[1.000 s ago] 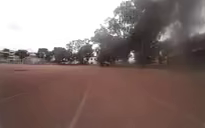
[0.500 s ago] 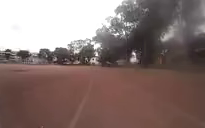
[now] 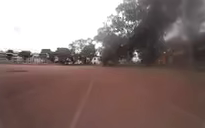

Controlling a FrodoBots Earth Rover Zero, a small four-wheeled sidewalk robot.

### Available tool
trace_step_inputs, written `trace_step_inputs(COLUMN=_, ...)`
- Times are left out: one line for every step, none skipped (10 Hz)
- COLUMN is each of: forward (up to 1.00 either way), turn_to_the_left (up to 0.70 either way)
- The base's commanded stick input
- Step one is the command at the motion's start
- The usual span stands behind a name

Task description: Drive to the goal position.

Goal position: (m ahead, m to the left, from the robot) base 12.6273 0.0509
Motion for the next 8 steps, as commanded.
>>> trace_step_inputs(forward=1.00, turn_to_the_left=0.00)
trace_step_inputs(forward=1.00, turn_to_the_left=0.00)
trace_step_inputs(forward=1.00, turn_to_the_left=0.00)
trace_step_inputs(forward=1.00, turn_to_the_left=0.00)
trace_step_inputs(forward=1.00, turn_to_the_left=0.00)
trace_step_inputs(forward=1.00, turn_to_the_left=0.00)
trace_step_inputs(forward=1.00, turn_to_the_left=0.00)
trace_step_inputs(forward=1.00, turn_to_the_left=0.00)
